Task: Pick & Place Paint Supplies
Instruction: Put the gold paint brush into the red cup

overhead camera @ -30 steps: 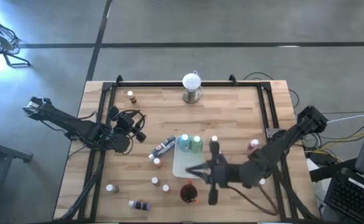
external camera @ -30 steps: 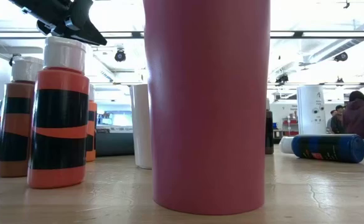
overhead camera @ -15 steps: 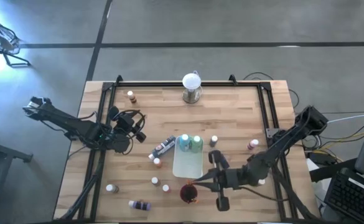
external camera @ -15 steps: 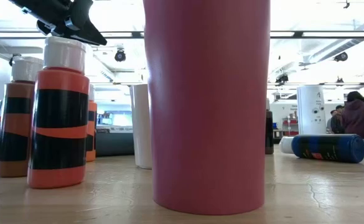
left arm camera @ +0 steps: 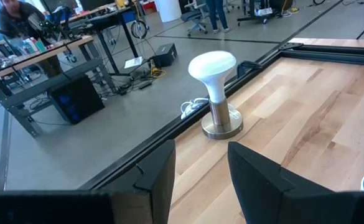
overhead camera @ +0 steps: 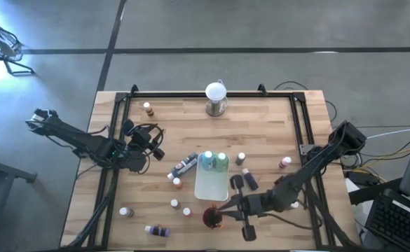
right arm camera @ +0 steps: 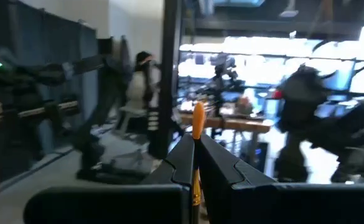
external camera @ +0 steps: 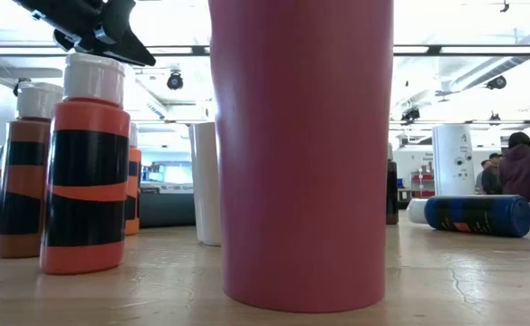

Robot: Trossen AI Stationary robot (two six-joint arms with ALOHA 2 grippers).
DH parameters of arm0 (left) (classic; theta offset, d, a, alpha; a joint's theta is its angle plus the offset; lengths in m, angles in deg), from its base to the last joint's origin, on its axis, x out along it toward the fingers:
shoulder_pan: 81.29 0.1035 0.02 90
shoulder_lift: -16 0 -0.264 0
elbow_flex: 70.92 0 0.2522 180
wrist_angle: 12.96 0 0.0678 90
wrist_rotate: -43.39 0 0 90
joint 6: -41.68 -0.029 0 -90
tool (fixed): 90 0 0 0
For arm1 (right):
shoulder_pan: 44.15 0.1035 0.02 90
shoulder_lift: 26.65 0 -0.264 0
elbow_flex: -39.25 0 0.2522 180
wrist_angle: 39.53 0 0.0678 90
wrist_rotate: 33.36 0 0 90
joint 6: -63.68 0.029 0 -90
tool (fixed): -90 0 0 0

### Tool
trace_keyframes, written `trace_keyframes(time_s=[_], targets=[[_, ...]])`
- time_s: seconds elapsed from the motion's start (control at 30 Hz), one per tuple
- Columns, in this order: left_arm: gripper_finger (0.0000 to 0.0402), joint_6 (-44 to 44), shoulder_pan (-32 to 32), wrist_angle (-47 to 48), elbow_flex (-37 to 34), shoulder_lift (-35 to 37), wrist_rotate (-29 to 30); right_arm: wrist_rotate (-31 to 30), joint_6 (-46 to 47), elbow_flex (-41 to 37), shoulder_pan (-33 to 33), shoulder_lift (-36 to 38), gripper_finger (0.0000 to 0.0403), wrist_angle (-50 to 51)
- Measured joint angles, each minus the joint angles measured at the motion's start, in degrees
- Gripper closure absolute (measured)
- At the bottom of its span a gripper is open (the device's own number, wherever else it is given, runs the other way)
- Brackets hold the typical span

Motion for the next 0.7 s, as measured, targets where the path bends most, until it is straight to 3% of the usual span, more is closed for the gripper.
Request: trace_keyframes(time_s=[0.43, 0.7], targets=[[0.0248, 0.01, 0.00, 0.00, 0.00, 0.00, -0.01, 4.44, 4.33, -0.44, -2.93, -1.07, 0.0394, 0.98], [0.0248, 0.00, 0.00, 0.00, 0.00, 0.00, 0.01, 3.71, 4.38, 0.25, -3.56, -4.18, 0.0394, 0.46]])
